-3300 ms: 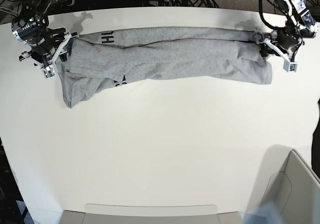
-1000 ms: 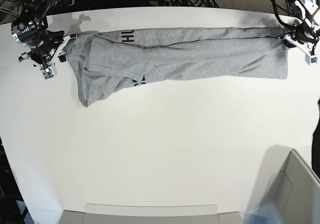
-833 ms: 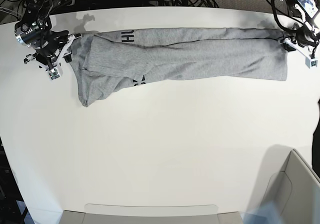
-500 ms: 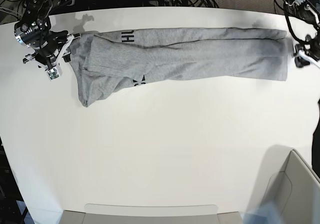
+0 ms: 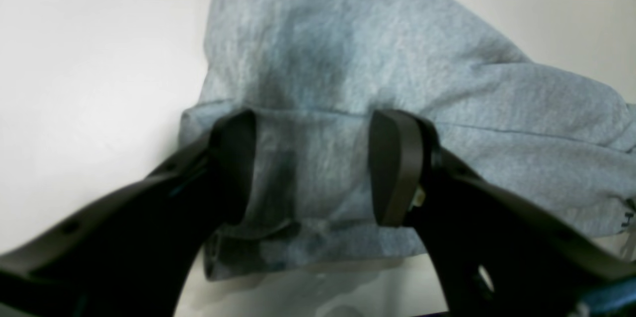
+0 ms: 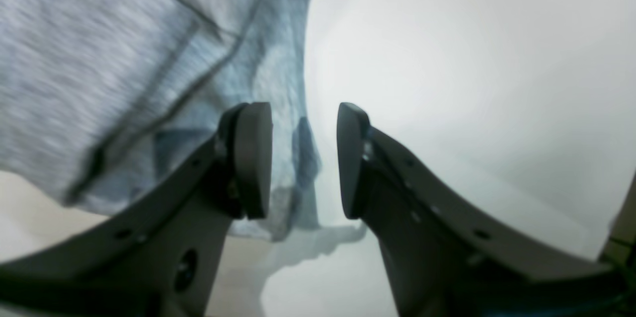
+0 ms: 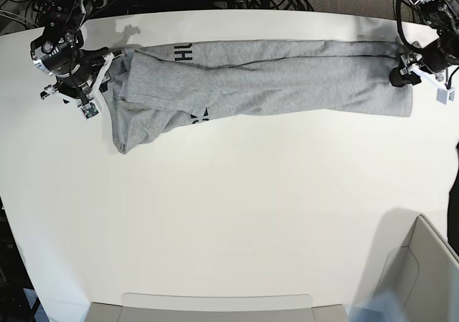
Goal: Fold the T-shirt properly
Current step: 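Pull the strip ends apart with both grippers to straighten it, then hold the strip end with the right gripper, regrip the other end with left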
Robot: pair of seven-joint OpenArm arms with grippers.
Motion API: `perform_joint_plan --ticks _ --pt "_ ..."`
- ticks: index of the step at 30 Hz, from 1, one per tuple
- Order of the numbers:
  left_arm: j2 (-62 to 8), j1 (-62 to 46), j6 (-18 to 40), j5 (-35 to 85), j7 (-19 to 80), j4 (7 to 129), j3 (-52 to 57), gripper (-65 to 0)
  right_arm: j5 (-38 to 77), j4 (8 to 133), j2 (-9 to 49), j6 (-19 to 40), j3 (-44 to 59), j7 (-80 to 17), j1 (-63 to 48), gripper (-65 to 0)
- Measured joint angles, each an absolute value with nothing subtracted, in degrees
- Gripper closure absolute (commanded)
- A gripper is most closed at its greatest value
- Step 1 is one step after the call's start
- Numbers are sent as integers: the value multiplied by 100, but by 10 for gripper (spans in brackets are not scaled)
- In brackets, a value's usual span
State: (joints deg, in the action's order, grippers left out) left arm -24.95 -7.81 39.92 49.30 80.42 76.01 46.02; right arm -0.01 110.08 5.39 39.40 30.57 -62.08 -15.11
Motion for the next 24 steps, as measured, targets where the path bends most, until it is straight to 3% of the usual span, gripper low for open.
perform_joint_plan --ticks 13,20,24 --pt "-3020 -847 3990 4890 7822 7623 4648 -362 16 11002 534 3940 3057 -6208 -1446 -222" --pt "-2987 -847 3990 4099 7472 7603 4611 -363 16 11002 534 3940 3057 -6211 -1446 -222" --pt "-2985 -934 3990 4292 7437 7601 4447 -363 16 11002 537 3940 3059 -6211 -1450 -222"
